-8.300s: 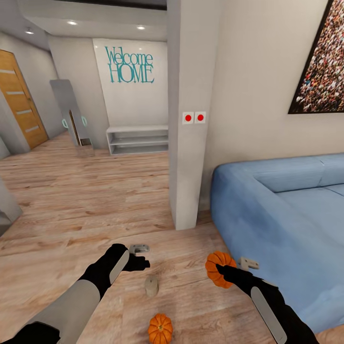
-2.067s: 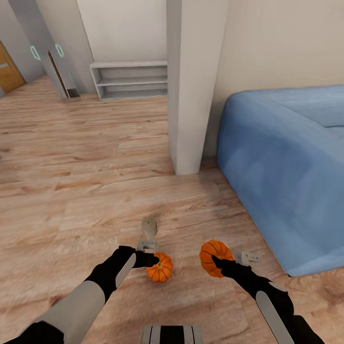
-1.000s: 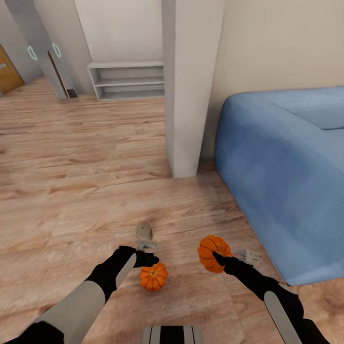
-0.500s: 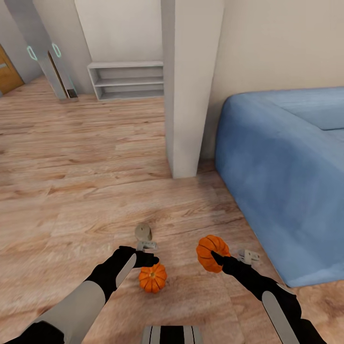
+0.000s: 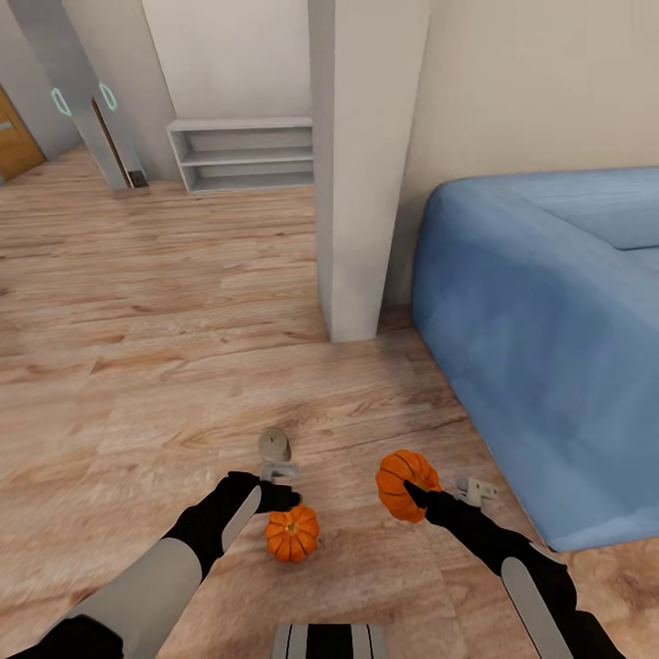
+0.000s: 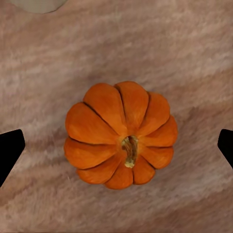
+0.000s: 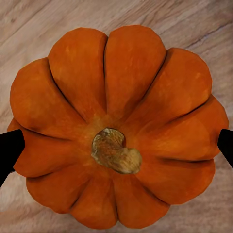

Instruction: Place each of the two pumpkins and all three candles from the living room inside a cabinet in the living room (use any cabinet), then make sure every cabinet is closed, and position the cauldron so it is next to a table in the living room.

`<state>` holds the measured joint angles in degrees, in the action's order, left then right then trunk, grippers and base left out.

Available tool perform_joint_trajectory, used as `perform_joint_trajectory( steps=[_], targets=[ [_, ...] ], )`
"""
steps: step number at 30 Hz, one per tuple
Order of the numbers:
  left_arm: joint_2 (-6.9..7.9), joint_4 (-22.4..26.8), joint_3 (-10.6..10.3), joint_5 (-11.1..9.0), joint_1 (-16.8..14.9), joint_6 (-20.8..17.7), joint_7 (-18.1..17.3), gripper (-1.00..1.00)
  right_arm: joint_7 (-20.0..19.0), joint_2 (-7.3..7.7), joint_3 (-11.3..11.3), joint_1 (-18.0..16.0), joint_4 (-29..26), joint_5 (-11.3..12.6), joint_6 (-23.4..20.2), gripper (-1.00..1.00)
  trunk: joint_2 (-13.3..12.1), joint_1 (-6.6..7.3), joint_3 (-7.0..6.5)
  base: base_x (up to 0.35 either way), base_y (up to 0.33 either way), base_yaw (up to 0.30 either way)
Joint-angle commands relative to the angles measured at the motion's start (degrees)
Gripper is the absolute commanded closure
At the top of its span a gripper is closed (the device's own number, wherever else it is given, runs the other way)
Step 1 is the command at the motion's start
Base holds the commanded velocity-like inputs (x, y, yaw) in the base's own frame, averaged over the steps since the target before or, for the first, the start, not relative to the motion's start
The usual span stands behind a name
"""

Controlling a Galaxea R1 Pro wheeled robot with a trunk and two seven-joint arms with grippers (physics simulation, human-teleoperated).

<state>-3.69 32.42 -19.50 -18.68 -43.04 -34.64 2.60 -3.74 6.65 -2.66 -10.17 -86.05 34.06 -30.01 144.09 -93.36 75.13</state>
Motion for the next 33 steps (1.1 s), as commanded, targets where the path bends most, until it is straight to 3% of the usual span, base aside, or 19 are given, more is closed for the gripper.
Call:
perform_joint_trajectory(
  steps=[1,9,17,27,33],
  targets=[
    [0.03,0.1,-0.2,-0.4,0.0,-0.2,0.9,-1.00,-0.1,0.03,0.0,0.0,0.0,0.1,-0.2,1.00,0.0,0.01,0.04,0.000,0.000,0.000],
    [0.00,0.0,-0.1,-0.5,0.0,-0.1,3.4,-1.00,-0.1,0.03,0.0,0.0,-0.1,0.1,-0.2,1.00,0.0,0.01,0.04,0.000,0.000,0.000],
    [-0.02,0.0,-0.1,-0.6,0.0,0.1,3.6,-1.00,-0.1,0.03,0.0,0.0,-0.1,0.1,-0.2,1.00,0.1,-0.20,1.81,0.000,0.000,0.000],
    [-0.09,0.0,-0.2,-0.4,0.0,3.1,3.5,-1.00,-0.4,0.12,0.2,0.2,-1.6,0.2,-0.2,1.00,0.3,-0.45,4.03,0.000,0.000,0.000],
    [-0.09,0.2,-0.3,-0.5,0.2,3.3,3.5,-1.00,-2.4,0.35,0.6,3.4,-4.6,3.7,0.3,1.00,0.3,-0.45,4.03,0.000,0.000,0.000]
  ],
)
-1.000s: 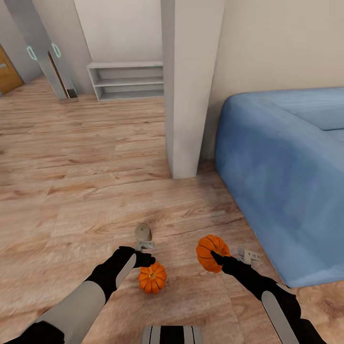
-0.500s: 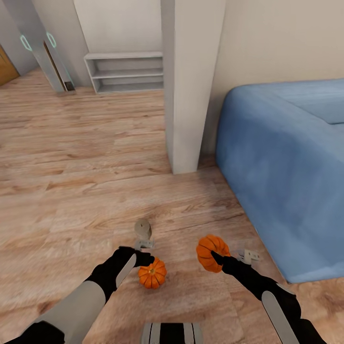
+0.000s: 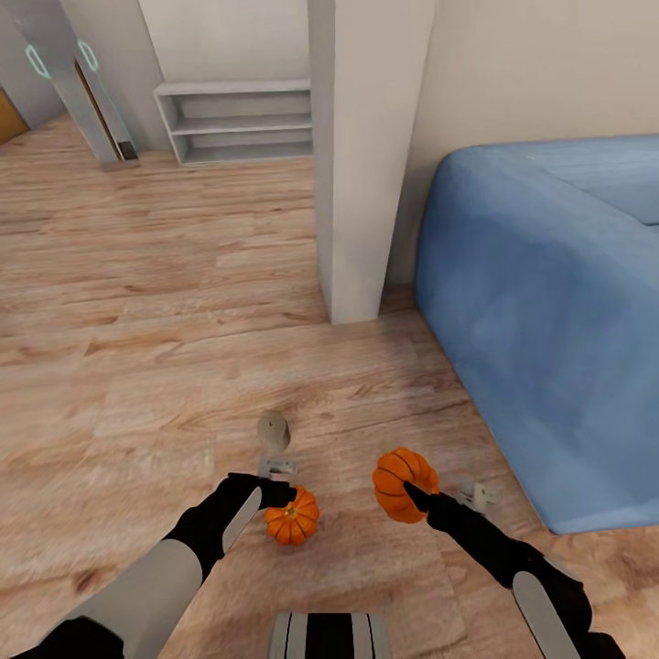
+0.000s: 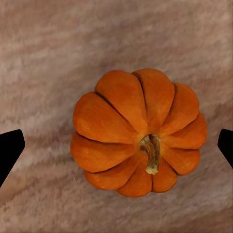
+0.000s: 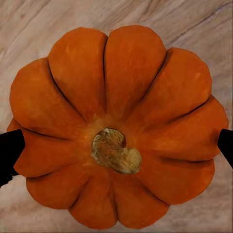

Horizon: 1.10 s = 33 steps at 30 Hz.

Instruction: Place each of the two pumpkins and all three candles from the living room inside a cabinet in the living room (use any cabinet), then make sure every cabinet is closed, and position the cauldron so it is next to a table in the living room.

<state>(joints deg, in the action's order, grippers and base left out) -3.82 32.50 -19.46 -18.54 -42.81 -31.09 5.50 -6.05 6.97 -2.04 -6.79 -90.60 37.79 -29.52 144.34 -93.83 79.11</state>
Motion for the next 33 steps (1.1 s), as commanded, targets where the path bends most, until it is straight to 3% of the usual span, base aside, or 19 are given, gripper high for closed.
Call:
perform_joint_trajectory(
  steps=[1,3,7,25,29,33],
  targets=[
    [0.04,0.1,-0.3,-0.6,0.0,-0.2,0.6,-1.00,-1.0,0.04,0.4,0.0,-0.1,0.2,-0.2,1.00,0.0,0.01,0.04,0.000,0.000,0.000],
    [0.02,0.1,-0.3,-0.6,0.0,-0.2,0.6,-1.00,-5.5,0.00,3.1,0.2,-0.2,0.7,-0.5,1.00,0.0,0.01,0.04,0.000,0.000,0.000],
    [-0.03,0.2,-0.3,-0.6,0.0,-0.2,0.5,-1.00,-10.2,-0.02,5.7,0.4,-0.3,1.0,-0.7,1.00,0.0,0.01,0.04,0.000,0.000,0.000],
    [-0.05,0.7,-0.4,-0.6,0.1,-0.2,0.2,-1.00,-12.8,0.11,6.4,0.5,-0.3,1.9,-0.9,1.00,0.0,0.01,0.04,0.000,0.000,0.000],
    [-0.05,0.7,-1.8,-0.6,0.1,-0.2,0.2,-1.00,-17.1,0.32,7.0,0.5,-0.3,3.8,-4.3,1.00,0.0,0.01,0.04,0.000,0.000,0.000],
    [-0.05,0.7,-2.8,-0.7,0.1,-0.2,0.2,-1.00,-24.4,0.23,10.4,0.5,-0.3,4.5,-7.7,1.00,0.0,0.01,0.04,0.000,0.000,0.000]
  ],
)
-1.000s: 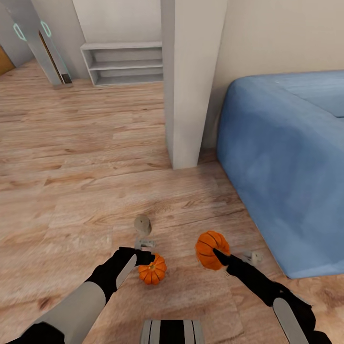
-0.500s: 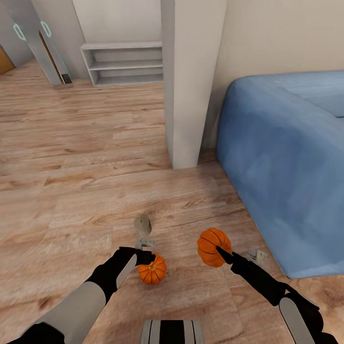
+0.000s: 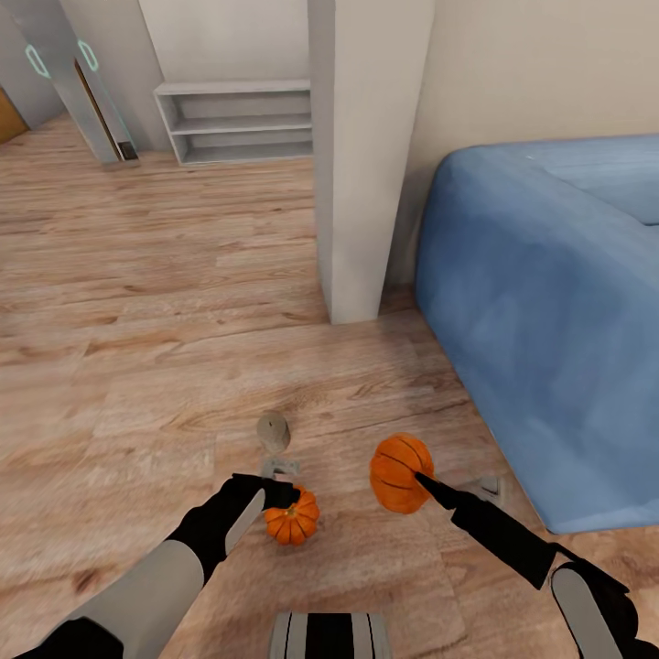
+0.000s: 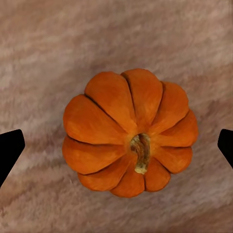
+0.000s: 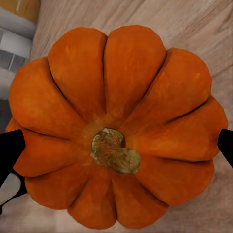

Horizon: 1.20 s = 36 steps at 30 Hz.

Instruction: Place each of the two pumpkins and all three candles from the living room inside a cabinet in the living room (use any cabinet), then make sure every cabinet is closed, and position the cauldron so it is next to a table in the living room.

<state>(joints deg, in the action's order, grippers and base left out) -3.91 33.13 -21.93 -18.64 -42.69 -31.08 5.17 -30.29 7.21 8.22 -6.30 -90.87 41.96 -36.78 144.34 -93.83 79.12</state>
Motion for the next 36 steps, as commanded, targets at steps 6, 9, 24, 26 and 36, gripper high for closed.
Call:
perform_joint_trajectory(
  steps=[6,9,24,26,36],
  targets=[
    [0.04,0.1,-0.5,-0.6,0.0,-0.2,0.5,-1.00,-3.4,-0.02,1.3,0.0,0.0,0.5,-1.3,1.00,0.0,0.01,0.04,0.000,0.000,0.000],
    [0.04,0.1,-0.6,-0.6,0.0,-0.2,0.5,-1.00,-3.7,-0.01,1.5,0.1,0.0,0.5,-1.4,1.00,0.0,0.01,0.04,0.000,0.000,0.000],
    [0.04,0.1,-0.6,-0.6,0.0,-0.2,0.5,-1.00,-4.0,-0.28,1.5,0.2,0.0,0.5,-1.4,1.00,0.0,0.01,0.04,0.000,-0.006,0.000],
    [0.04,0.1,-0.6,-0.6,0.0,-0.2,0.5,-1.00,-4.0,-0.37,1.5,0.2,0.0,0.5,-1.3,1.00,0.0,0.01,0.04,0.000,-0.003,0.000],
    [0.04,0.0,-0.6,-0.6,0.0,-0.2,0.5,-1.00,-4.0,-0.45,1.5,0.6,0.1,0.5,-1.1,1.00,0.0,0.01,0.04,0.000,-0.006,0.000]
  ],
)
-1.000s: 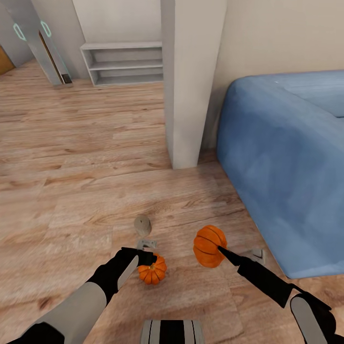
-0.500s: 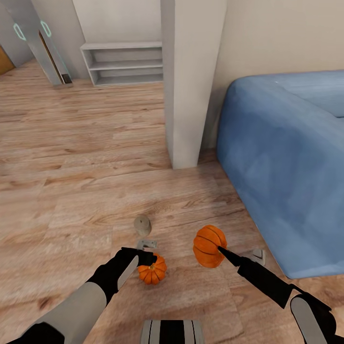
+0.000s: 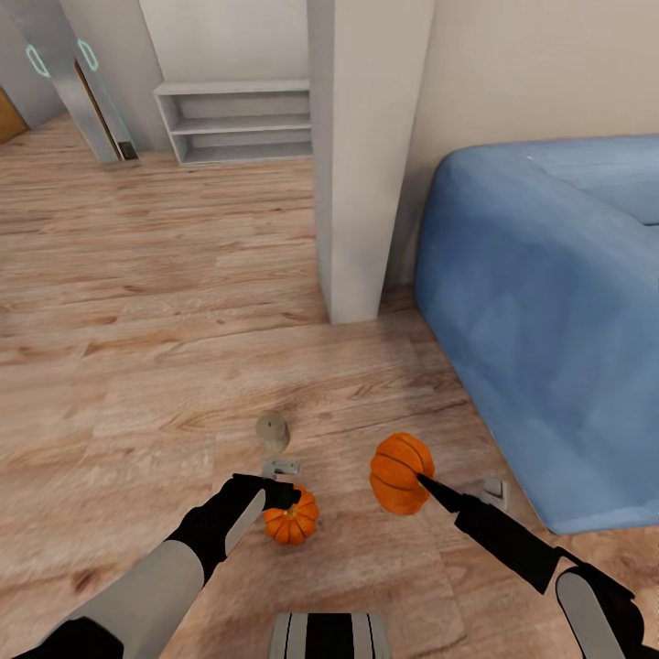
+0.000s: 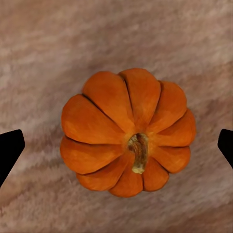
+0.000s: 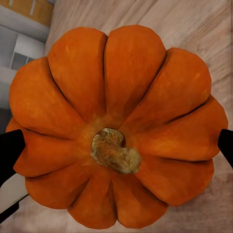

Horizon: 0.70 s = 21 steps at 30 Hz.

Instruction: Place each of the two pumpkins and all three candles from the living room inside a cabinet in the living room (use any cabinet), then make sure every cabinet is closed, and position the cauldron so it is next to a table in the living room.

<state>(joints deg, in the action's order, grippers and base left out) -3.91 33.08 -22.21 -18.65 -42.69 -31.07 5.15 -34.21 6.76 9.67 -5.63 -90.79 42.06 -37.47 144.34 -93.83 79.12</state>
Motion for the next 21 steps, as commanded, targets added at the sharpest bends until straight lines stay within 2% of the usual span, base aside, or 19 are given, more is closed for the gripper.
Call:
perform_joint_trajectory(
  steps=[1,7,21],
  targets=[
    [0.04,0.1,-0.3,-0.6,0.0,-0.2,0.5,-1.00,-0.1,0.00,0.1,0.0,0.0,0.4,-0.4,1.00,0.0,0.01,0.04,0.000,-0.090,0.000],
    [0.04,0.1,-0.3,-0.6,0.0,-0.2,0.6,-1.00,-0.1,0.00,0.1,0.2,0.0,0.4,-0.4,1.00,0.0,0.01,0.04,0.000,-0.119,0.000],
    [0.04,0.1,-0.3,-0.6,0.0,0.2,0.6,-1.00,-0.2,0.00,0.1,0.3,0.0,0.6,-0.4,1.00,0.0,0.01,0.04,0.000,-0.007,0.000]
  ],
)
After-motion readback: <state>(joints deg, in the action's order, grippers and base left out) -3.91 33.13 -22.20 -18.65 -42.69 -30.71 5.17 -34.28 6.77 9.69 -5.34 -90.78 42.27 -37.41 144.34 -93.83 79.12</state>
